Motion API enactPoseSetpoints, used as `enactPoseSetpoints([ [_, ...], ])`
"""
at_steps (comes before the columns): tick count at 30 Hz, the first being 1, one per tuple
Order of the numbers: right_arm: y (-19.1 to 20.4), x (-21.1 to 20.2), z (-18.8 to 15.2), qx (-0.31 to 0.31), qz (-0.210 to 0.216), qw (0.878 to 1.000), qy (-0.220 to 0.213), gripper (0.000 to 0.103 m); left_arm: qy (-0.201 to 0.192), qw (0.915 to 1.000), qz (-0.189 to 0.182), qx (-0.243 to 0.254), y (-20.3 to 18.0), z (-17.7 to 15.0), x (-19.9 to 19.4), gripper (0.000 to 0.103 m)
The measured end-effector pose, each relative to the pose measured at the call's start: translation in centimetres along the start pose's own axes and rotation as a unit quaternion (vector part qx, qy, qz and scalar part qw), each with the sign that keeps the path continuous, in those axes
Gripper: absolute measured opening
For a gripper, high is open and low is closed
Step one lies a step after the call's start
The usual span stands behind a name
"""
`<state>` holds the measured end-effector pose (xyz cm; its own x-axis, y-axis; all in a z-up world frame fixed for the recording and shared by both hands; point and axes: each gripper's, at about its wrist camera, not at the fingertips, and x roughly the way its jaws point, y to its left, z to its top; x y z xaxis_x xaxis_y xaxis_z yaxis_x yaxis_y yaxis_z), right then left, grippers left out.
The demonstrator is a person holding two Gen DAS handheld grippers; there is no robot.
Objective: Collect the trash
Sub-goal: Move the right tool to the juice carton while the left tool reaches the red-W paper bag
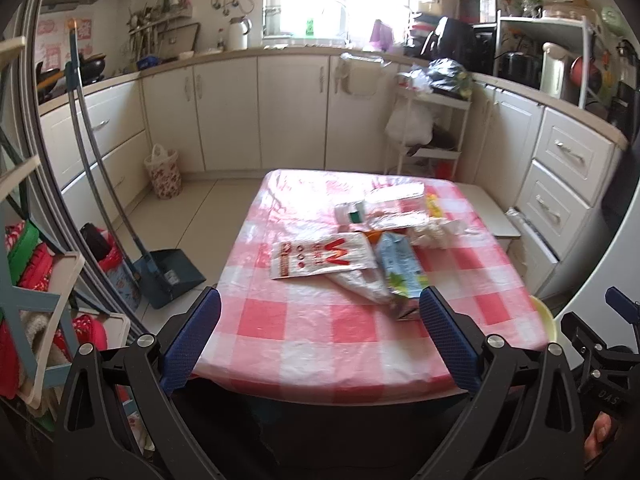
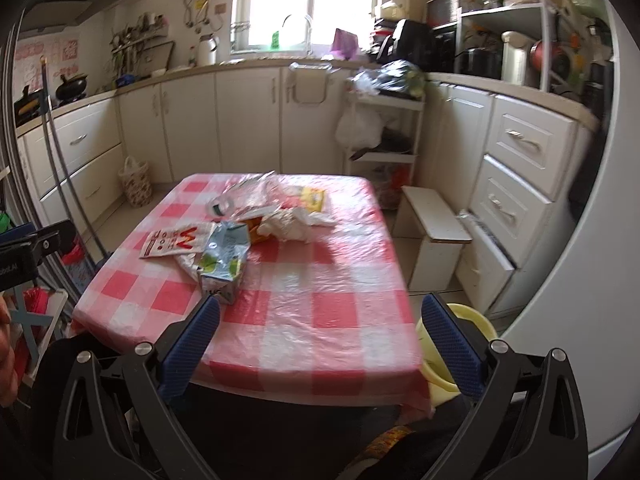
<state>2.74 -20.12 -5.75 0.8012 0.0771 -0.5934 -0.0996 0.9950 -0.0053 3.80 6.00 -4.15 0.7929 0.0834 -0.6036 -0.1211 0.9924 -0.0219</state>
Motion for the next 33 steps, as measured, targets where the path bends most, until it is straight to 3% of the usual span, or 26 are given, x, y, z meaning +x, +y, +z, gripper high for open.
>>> enactPoseSetpoints([
  [10, 3.2, 6.4, 0.2, -0.017, 0.075, 0.995, 0.056, 0.097, 0.04, 0.9952, 0.061, 0.065, 0.3, -1.0, 8.0, 0.096],
  [16, 5.7, 10.1, 0.6, -0.023, 0.104, 0.991, 0.081, 0.097, 0.063, 0.9908, 0.068, 0.098, 0.2, -0.7, 13.2, 0.096],
  [20, 6.5, 12.7, 0.9, -0.015, 0.116, 0.988, 0.1, 0.095, 0.07, 0.9834, 0.072, 0.151, -0.7, -0.7, 16.6, 0.096],
  [25, 6.8, 15.9, 1.1, 0.004, 0.136, 0.982, 0.132, 0.082, 0.08, 0.9688, 0.077, 0.221, -2.0, -0.5, 20.1, 0.095],
  [28, 6.8, 17.2, 1.1, 0.013, 0.145, 0.978, 0.148, 0.078, 0.081, 0.9608, 0.074, 0.255, -2.6, -0.5, 21.8, 0.089],
  [33, 7.0, 18.7, 0.9, 0.014, 0.162, 0.972, 0.169, 0.069, 0.073, 0.9514, 0.043, 0.296, -3.6, -0.7, 23.3, 0.064],
])
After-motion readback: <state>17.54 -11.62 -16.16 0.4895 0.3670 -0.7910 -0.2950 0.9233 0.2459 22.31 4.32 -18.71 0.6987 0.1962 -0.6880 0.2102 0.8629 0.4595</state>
